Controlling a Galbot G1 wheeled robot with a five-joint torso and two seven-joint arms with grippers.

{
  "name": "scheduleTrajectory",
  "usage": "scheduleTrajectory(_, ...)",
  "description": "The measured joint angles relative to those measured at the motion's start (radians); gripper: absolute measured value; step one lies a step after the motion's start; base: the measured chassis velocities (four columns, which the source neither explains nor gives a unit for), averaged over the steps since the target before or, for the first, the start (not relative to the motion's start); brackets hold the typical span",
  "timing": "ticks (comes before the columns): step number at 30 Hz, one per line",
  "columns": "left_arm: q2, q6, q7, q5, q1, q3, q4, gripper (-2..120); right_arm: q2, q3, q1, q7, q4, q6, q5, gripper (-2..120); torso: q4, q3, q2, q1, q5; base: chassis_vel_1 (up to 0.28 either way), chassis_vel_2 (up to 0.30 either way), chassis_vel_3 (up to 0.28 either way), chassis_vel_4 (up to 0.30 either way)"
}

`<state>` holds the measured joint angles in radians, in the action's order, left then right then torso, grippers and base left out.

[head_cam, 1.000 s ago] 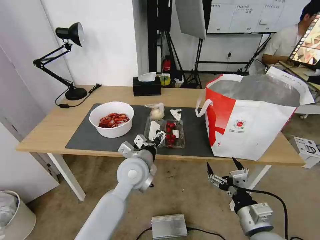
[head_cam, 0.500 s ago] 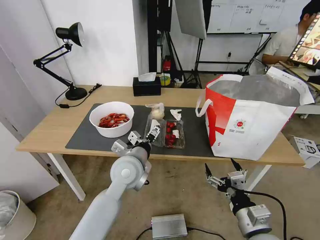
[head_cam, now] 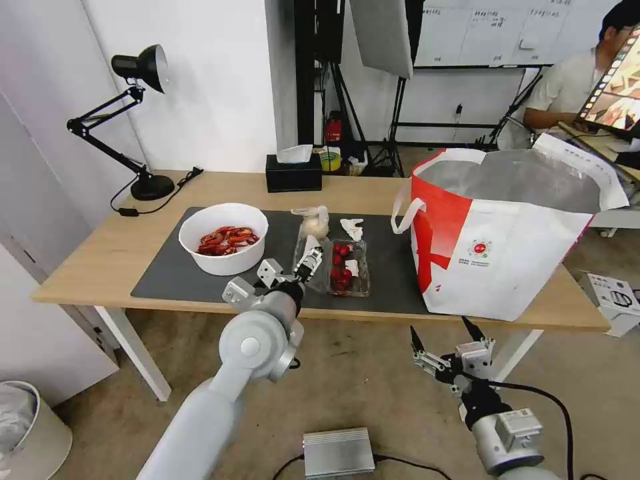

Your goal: Pick up the trash from the table and place it into the takeout bag.

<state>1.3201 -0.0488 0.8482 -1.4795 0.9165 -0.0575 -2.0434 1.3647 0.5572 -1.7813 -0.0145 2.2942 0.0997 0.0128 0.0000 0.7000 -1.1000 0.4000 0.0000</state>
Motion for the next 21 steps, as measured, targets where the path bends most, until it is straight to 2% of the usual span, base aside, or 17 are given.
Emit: scheduleTrajectory(21,-0.001,-0.003,0.000,-0.018,-0.029,0.042,-0.027,100,0.001,0.006,0.004,0.000,-0.001,0.000,0.005,100,0.0000,0.000,0.000,0.000,0.0000,0.000,0.000,0.000,0.000)
